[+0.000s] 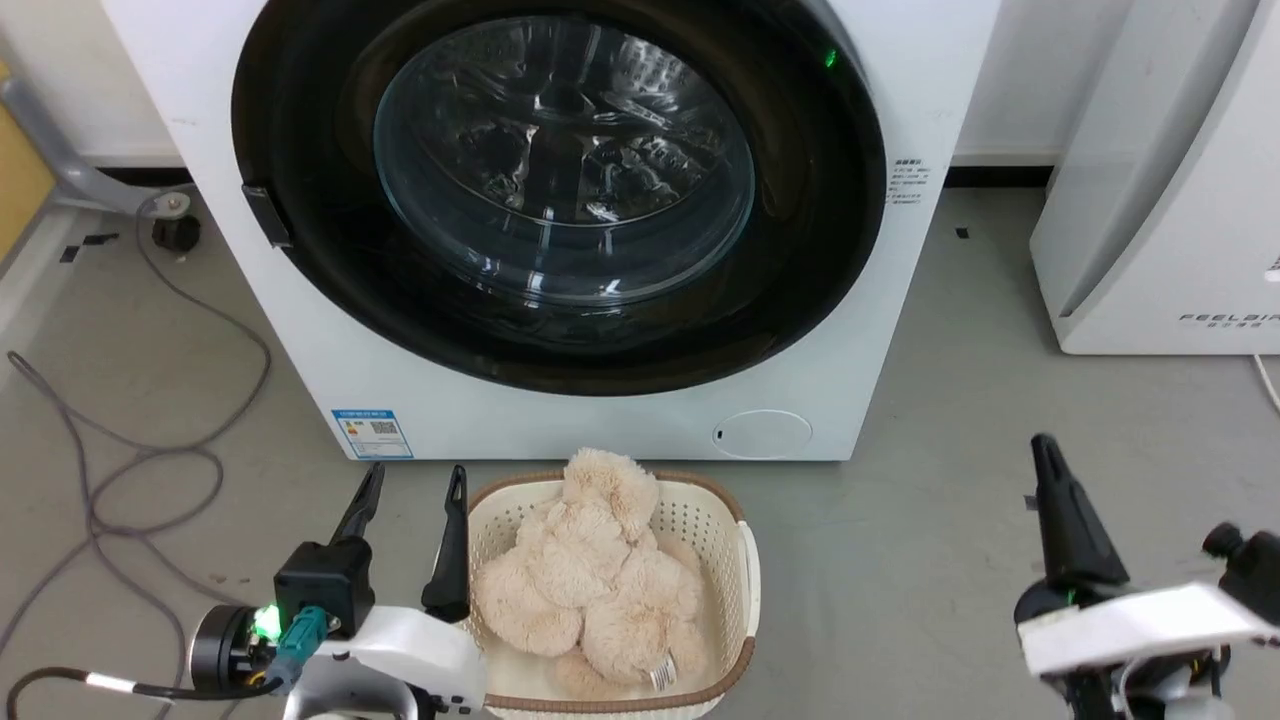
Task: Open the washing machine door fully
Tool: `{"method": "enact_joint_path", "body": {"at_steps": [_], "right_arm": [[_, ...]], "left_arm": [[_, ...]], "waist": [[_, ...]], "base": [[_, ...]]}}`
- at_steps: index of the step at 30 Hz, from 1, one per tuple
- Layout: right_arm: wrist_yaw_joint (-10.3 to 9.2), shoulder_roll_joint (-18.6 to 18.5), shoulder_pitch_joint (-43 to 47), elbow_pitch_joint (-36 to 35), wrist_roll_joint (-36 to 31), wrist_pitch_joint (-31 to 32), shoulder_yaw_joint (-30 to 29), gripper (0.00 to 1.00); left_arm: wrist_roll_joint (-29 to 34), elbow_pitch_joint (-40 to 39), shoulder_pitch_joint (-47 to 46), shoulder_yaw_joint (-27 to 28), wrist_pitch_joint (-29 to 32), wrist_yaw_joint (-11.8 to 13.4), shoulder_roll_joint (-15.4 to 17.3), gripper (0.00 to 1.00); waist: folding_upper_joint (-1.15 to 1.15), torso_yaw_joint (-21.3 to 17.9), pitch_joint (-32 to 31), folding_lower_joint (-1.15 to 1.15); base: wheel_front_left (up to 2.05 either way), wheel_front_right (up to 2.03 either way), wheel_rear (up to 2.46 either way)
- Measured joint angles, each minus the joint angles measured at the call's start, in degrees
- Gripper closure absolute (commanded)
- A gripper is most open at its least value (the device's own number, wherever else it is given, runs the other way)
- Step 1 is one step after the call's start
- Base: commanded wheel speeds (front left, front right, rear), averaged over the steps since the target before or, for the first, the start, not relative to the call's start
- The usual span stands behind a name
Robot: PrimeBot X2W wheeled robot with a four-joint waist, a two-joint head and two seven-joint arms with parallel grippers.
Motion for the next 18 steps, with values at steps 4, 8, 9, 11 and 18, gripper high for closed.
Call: {"method": "enact_joint_path", "body": {"at_steps": [4,8,9,11,18], "right_arm": [[0.00,0.00,-2.87,1.33,3.37,-0.52,-0.86,1.00],[0.00,-0.44,-6.43,3.23,7.77,-0.98,-1.30,1.00],[0.00,-0.76,-7.54,3.89,8.95,-1.01,-1.31,1.00],[0.00,-1.55,-9.92,5.35,11.49,-1.22,-1.16,1.00],[0.00,-5.56,-19.76,12.14,19.44,-2.02,0.96,1.00]], "left_arm": [[-0.47,-0.07,-0.29,-0.26,-0.51,0.00,0.01,0.00],[-1.09,-0.20,-1.02,-0.41,-0.96,-0.02,0.01,0.00],[-1.31,-0.33,-1.28,-0.41,-1.02,-0.08,0.02,0.00],[-1.41,-0.44,-1.49,-0.43,-1.29,-0.18,0.02,0.00],[-1.89,-1.23,-3.04,-0.49,-2.02,-0.52,0.08,0.00]], "waist": [[0.00,0.24,0.85,0.00],[0.00,0.42,1.81,0.00],[0.00,0.44,2.10,0.00],[0.00,0.49,2.64,0.00],[0.00,0.87,4.69,0.01]], "base": [[0.00,0.00,0.00],[0.00,0.00,0.00],[0.00,0.00,0.00],[0.00,0.00,0.00],[0.00,0.00,0.00]]}}
